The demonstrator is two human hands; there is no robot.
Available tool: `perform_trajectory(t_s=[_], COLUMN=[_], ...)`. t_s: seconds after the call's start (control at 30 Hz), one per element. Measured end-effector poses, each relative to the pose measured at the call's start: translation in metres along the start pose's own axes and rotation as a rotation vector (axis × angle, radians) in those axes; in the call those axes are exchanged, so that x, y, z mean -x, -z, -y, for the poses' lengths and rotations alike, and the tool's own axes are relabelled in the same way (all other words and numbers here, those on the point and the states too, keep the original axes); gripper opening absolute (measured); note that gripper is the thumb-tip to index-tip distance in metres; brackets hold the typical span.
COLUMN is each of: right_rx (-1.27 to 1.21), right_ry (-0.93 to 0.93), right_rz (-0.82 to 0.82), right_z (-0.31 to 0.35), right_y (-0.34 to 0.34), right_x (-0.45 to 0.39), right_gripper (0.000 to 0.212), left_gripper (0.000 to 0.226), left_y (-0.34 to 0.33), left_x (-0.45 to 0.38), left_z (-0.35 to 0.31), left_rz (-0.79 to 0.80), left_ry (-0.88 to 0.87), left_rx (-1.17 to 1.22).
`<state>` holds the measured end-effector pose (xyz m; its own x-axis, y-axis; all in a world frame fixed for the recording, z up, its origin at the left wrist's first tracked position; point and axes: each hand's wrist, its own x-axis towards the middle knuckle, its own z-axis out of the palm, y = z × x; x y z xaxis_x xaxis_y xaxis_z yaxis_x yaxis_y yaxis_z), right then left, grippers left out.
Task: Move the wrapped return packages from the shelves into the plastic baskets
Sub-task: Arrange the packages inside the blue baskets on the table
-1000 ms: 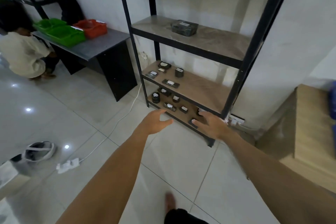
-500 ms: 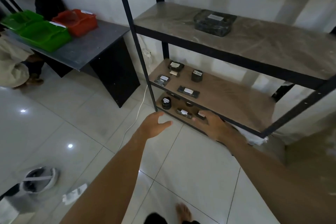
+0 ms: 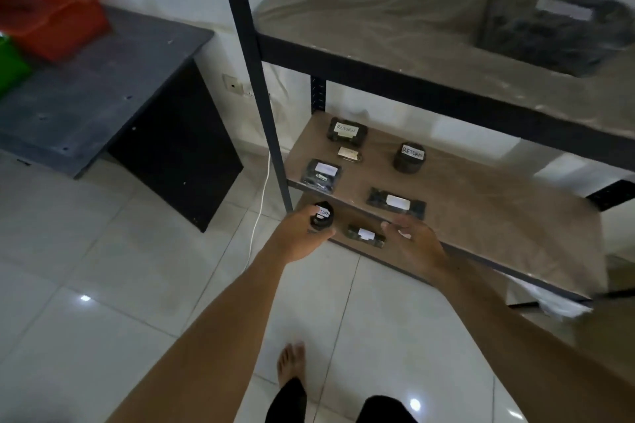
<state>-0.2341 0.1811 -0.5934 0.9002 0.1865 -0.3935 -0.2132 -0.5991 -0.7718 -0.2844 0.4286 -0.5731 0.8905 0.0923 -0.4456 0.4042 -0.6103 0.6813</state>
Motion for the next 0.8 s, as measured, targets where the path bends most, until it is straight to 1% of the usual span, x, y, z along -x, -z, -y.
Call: perform_trajectory(t_s=[0.03, 0.1, 0.2, 0.27, 0.3, 0.37, 0.43, 0.47, 0.53, 0.57, 0.67, 0.73, 0.8], right_rx=[-0.024, -0.049, -0.118, -0.117, -0.103, -0.123, -0.101, -0.085, 0.012, 0.065, 0.148, 0.186, 0.254], right_ry=[-0.002, -0.016, -0.034, -0.027, -0.036, -0.058, -0.078, -0.079, -0.047, -0.033, -0.014, -0.027, -0.020], right_rz=[-0.007, -0.030, -0.056, -0.078, -0.088, -0.134, -0.170, -0.197, -0.227, -0.229, -0.255, -0.298, -0.334], right_z=[0.002, 0.004, 0.003, -0.002, -0.003, -0.006, -0.011, -0.012, -0.018, -0.020, -0.019, -0.018, -0.019], right_y=[-0.011, -0.032, -0.056, -0.068, -0.072, -0.079, -0.085, -0.088, -0.091, -0.093, -0.097, -0.100, -0.104], right_x=[-0.018, -0.054, -0.114, -0.158, -0.180, -0.216, -0.251, -0.266, -0.298, -0.311, -0.334, -0.343, -0.349], right_gripper=[0.008, 0.004, 0.011, 0.005, 0.005, 0.009, 0.010, 0.013, 0.029, 0.035, 0.043, 0.050, 0.052], left_gripper=[0.050, 0.048, 0.045, 0.053, 0.055, 0.056, 0.053, 0.050, 0.054, 0.060, 0.070, 0.068, 0.065], left_y=[0.007, 0.016, 0.018, 0.017, 0.015, 0.007, -0.002, -0.008, -0.017, -0.018, -0.023, -0.025, -0.024], left_x=[-0.018, -0.055, -0.115, -0.150, -0.166, -0.197, -0.228, -0.244, -0.269, -0.276, -0.290, -0.299, -0.303], left_z=[0.007, 0.022, 0.043, 0.055, 0.061, 0.070, 0.078, 0.083, 0.089, 0.089, 0.088, 0.091, 0.091], left_rz=[0.000, 0.014, 0.034, 0.004, -0.014, -0.035, -0.096, -0.142, -0.224, -0.235, -0.233, -0.250, -0.245], left_ry=[-0.010, -0.025, -0.033, -0.035, -0.029, 0.011, 0.035, 0.048, 0.050, 0.059, 0.102, 0.111, 0.116], left_rx=[-0.010, -0.028, -0.039, -0.033, -0.028, 0.002, 0.023, 0.010, -0.050, -0.083, -0.189, -0.218, -0.217])
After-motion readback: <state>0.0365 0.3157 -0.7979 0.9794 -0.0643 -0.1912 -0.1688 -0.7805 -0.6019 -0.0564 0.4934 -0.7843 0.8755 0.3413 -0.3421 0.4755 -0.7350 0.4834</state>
